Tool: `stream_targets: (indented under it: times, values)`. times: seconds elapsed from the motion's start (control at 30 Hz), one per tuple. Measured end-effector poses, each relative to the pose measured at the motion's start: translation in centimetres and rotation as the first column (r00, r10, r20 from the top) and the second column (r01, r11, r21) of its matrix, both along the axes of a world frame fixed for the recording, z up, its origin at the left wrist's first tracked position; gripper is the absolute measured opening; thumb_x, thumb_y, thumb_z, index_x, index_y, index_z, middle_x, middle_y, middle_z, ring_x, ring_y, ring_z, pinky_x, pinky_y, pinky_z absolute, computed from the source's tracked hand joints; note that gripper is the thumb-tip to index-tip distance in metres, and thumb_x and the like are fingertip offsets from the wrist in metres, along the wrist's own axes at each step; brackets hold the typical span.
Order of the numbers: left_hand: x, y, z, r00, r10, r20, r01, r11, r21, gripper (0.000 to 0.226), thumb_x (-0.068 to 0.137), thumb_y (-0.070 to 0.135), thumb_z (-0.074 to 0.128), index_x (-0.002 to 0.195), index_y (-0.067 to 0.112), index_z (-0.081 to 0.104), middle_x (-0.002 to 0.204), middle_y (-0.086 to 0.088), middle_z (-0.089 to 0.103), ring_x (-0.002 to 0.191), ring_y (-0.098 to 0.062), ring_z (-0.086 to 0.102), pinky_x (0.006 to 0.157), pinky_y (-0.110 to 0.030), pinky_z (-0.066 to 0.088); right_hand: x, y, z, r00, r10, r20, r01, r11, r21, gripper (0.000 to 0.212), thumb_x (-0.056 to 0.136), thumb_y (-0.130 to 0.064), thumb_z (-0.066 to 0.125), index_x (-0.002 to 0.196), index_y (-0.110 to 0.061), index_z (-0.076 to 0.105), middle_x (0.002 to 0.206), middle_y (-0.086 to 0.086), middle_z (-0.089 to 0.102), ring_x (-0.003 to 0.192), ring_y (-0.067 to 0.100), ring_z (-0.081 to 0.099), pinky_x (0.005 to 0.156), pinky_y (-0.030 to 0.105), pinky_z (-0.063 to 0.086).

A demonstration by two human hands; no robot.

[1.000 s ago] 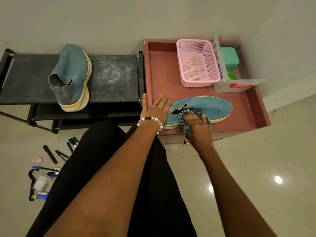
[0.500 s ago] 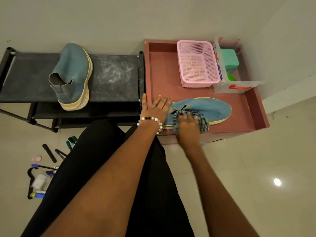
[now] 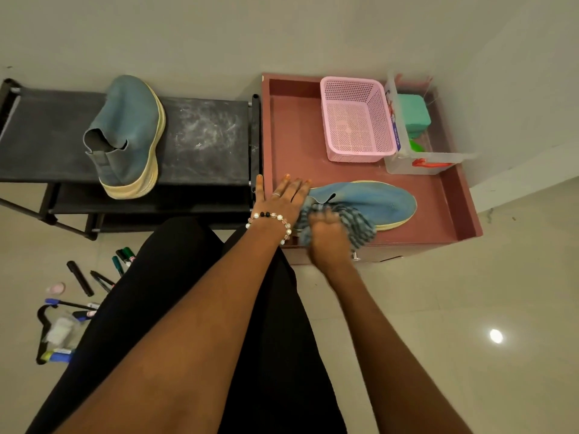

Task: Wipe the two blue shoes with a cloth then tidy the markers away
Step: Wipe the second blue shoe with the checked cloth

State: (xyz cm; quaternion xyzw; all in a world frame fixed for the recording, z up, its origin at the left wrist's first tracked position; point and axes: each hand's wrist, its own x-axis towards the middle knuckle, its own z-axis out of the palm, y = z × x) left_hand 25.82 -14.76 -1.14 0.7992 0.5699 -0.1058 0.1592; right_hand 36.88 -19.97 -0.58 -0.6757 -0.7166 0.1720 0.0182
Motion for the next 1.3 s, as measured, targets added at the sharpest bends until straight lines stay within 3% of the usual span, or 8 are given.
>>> stream_targets:
  times: [0.4, 0.6, 0.73, 0.9, 1.0, 1.1, 1.17, 1.3]
  values:
    - [0.1, -0.3, -0.1, 0.998, -0.008, -0.067, 0.009, 1.0, 0.016, 0.089, 0.095, 0.009, 0.049, 0.149, 0.023, -0.02, 0.16, 0.004, -0.014, 0.147, -0.017, -0.01, 0.109, -0.064, -0.012, 1.9, 0.3, -0.6, 0.995, -0.067, 0.07, 0.068, 0.998, -0.007, 0.051, 0.09, -0.01, 0.049, 0.139, -0.003, 0.039, 0.145, 0.019, 0.037, 0.139, 0.03, 0.025, 0.115, 0.036, 0.015]
    - [0.2, -0.3, 0.2, 0.995, -0.021, -0.097, 0.023, 0.999, 0.022, 0.082, 0.097, 0.007, 0.042, 0.149, 0.022, -0.02, 0.16, 0.005, -0.014, 0.147, -0.017, -0.01, 0.109, -0.064, -0.013, 3.0, -1.5, 0.5, 0.959, 0.127, -0.254, -0.143, 0.988, -0.048, 0.059, 0.077, 0.01, 0.049, 0.133, -0.006, 0.051, 0.142, 0.017, 0.044, 0.135, 0.031, 0.036, 0.113, 0.029, 0.021]
    - [0.4, -0.8, 1.3, 0.989, -0.03, -0.148, 0.036, 0.999, 0.037, 0.089, 0.095, 0.021, 0.051, 0.15, 0.018, -0.019, 0.16, 0.002, -0.01, 0.148, -0.018, -0.008, 0.111, -0.063, -0.009, 7.5, -1.4, 2.9, 0.928, -0.16, -0.336, 0.183, 0.982, 0.038, 0.033, 0.073, 0.001, 0.048, 0.088, -0.01, 0.075, 0.092, 0.014, 0.072, 0.088, 0.027, 0.064, 0.08, 0.021, 0.042]
    - [1.3, -2.1, 2.6, 0.989, -0.141, -0.055, 0.151, 0.946, 0.288, 0.059, 0.094, 0.005, 0.018, 0.151, 0.003, 0.002, 0.16, -0.013, 0.006, 0.148, -0.021, 0.004, 0.111, -0.059, -0.011, 10.0, -0.9, 4.2, 0.166, -0.676, -0.718, 0.908, 0.388, -0.156, 0.017, 0.083, -0.001, 0.051, 0.079, -0.006, 0.067, 0.077, 0.008, 0.063, 0.071, 0.023, 0.06, 0.063, 0.035, 0.052]
    - [2.2, -2.8, 2.7, 0.978, -0.178, 0.106, 0.123, 0.911, 0.394, 0.058, 0.096, 0.005, 0.031, 0.15, 0.0, 0.011, 0.158, -0.016, 0.014, 0.148, -0.024, 0.008, 0.114, -0.048, -0.009, 9.6, -1.7, 5.1, 0.026, -0.523, -0.852, 0.973, 0.207, -0.098, 0.016, 0.075, 0.004, 0.05, 0.079, -0.004, 0.064, 0.071, 0.002, 0.059, 0.066, 0.017, 0.058, 0.056, 0.028, 0.05]
    - [2.8, -3.1, 2.2, 0.984, -0.16, 0.076, 0.13, 0.944, 0.302, 0.058, 0.101, 0.011, 0.028, 0.151, 0.0, 0.001, 0.159, -0.018, 0.002, 0.148, -0.027, 0.0, 0.117, -0.042, -0.004, 7.3, -1.9, 4.3, 0.195, -0.403, -0.894, 0.914, 0.406, 0.016, 0.024, 0.073, 0.006, 0.049, 0.087, -0.001, 0.066, 0.082, 0.002, 0.064, 0.073, 0.009, 0.06, 0.065, 0.015, 0.047]
    - [3.0, -2.9, 1.5, 0.992, -0.124, -0.003, 0.121, 0.96, 0.254, 0.056, 0.102, 0.013, 0.02, 0.15, 0.002, -0.006, 0.159, -0.016, -0.009, 0.147, -0.026, -0.007, 0.118, -0.044, -0.002, 6.1, -1.3, 1.9, 0.528, -0.362, -0.768, 0.72, 0.67, 0.179, 0.039, 0.073, 0.0, 0.046, 0.105, -0.004, 0.068, 0.098, 0.006, 0.069, 0.091, 0.018, 0.063, 0.082, 0.026, 0.049]
    - [3.2, -2.5, 0.5, 0.973, -0.119, -0.198, 0.166, 0.955, 0.245, 0.058, 0.103, 0.02, 0.017, 0.149, 0.007, -0.016, 0.159, -0.009, -0.016, 0.146, -0.02, -0.014, 0.114, -0.053, -0.009, 4.1, -0.4, -2.8, 0.995, -0.082, -0.06, 0.09, 0.984, 0.152, 0.059, 0.068, 0.001, 0.052, 0.127, 0.004, 0.052, 0.125, 0.023, 0.056, 0.119, 0.038, 0.048, 0.109, 0.052, 0.03]
